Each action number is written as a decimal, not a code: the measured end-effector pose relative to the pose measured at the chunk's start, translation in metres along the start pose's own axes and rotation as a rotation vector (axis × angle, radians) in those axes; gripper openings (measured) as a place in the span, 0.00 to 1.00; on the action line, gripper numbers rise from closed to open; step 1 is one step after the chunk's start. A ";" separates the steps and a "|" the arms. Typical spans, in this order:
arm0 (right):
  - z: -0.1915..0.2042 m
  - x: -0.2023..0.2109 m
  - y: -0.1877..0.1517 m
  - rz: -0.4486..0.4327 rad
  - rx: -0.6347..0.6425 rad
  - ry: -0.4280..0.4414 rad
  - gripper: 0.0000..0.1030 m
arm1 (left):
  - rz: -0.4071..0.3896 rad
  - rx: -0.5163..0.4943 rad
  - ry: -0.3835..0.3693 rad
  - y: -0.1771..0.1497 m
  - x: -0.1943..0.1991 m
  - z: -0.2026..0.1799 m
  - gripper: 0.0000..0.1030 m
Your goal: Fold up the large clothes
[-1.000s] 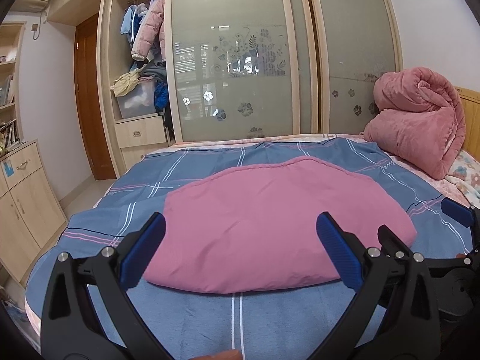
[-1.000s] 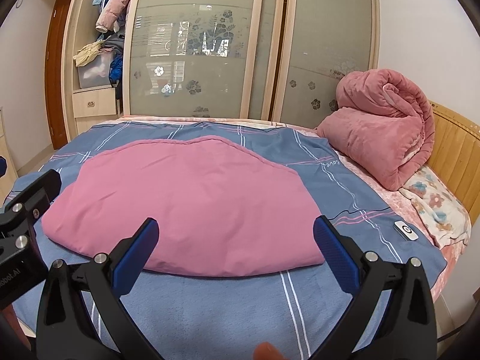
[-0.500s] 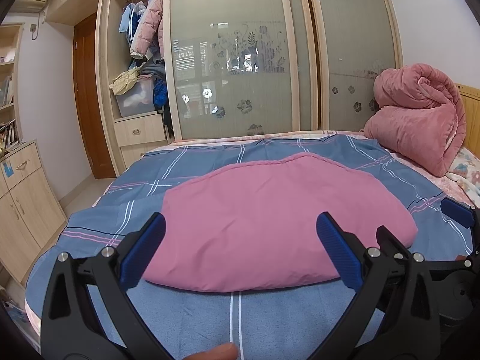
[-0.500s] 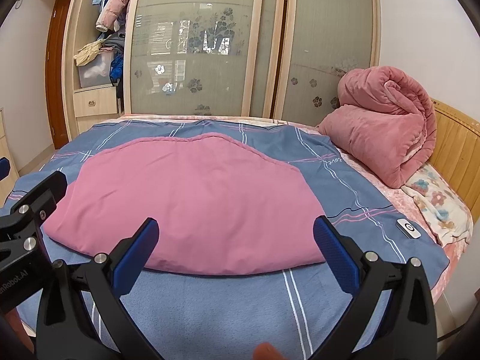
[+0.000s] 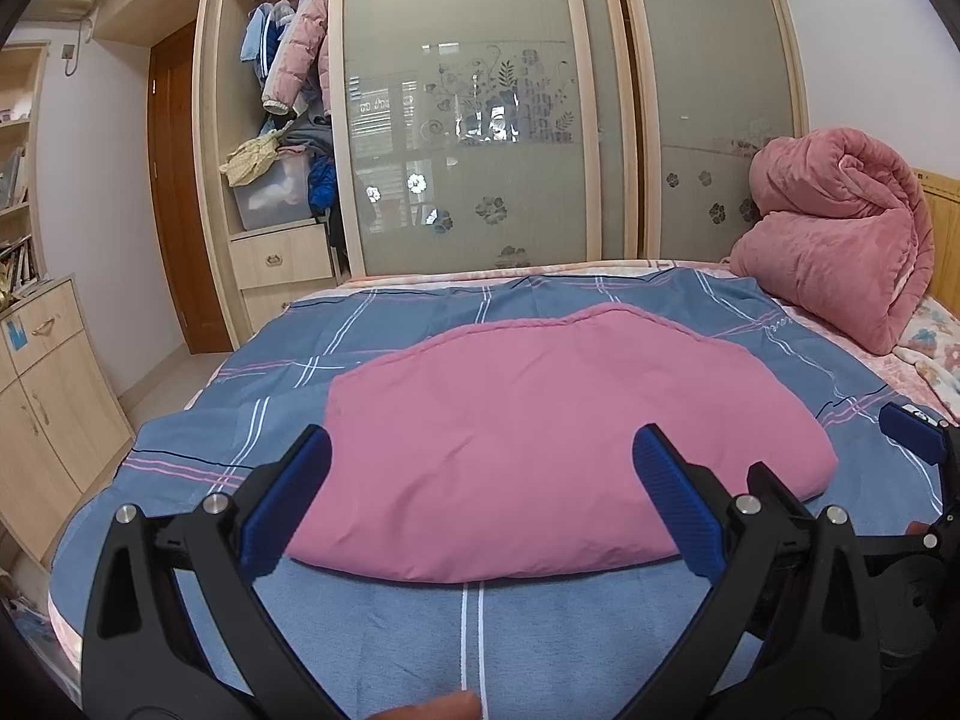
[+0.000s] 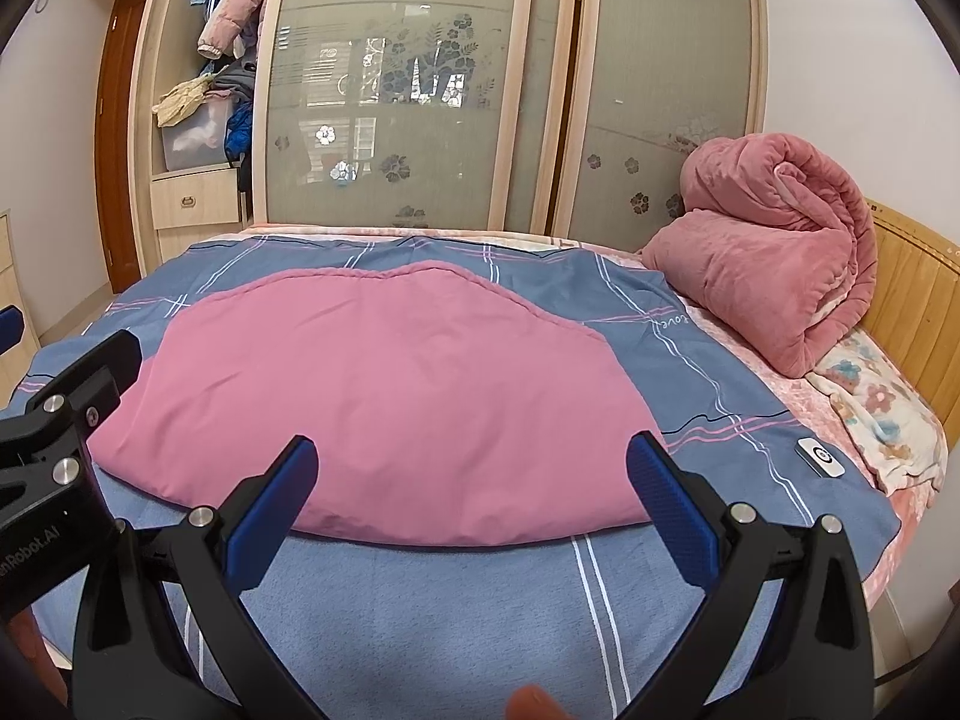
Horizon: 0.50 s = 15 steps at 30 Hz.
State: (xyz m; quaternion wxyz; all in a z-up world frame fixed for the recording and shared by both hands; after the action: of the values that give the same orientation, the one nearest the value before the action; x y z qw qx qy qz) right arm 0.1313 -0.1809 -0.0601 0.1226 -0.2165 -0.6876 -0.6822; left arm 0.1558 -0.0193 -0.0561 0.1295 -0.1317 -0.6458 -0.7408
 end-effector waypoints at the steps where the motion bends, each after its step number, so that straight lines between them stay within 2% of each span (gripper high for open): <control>1: 0.001 0.000 0.000 0.000 0.001 0.000 0.99 | 0.001 0.001 0.000 0.000 0.000 0.000 0.98; 15: 0.004 -0.003 -0.004 0.006 0.011 -0.002 0.99 | 0.005 -0.005 -0.007 -0.004 -0.003 -0.002 0.98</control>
State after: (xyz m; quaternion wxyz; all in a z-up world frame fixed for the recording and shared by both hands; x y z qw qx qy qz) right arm 0.1327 -0.1776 -0.0653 0.1252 -0.2184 -0.6907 -0.6779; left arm 0.1576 -0.0203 -0.0609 0.1289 -0.1363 -0.6442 -0.7415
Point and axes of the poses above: each gripper's, at about its wrist camera, not at the fingertips, and x roughly against the way its jaws point, z to its left, y to its top, the point moved 5 cm from there along -x, roughly the way its jaws point, and after that the axes turned 3 degrees about -x, right-handed, at the moved point
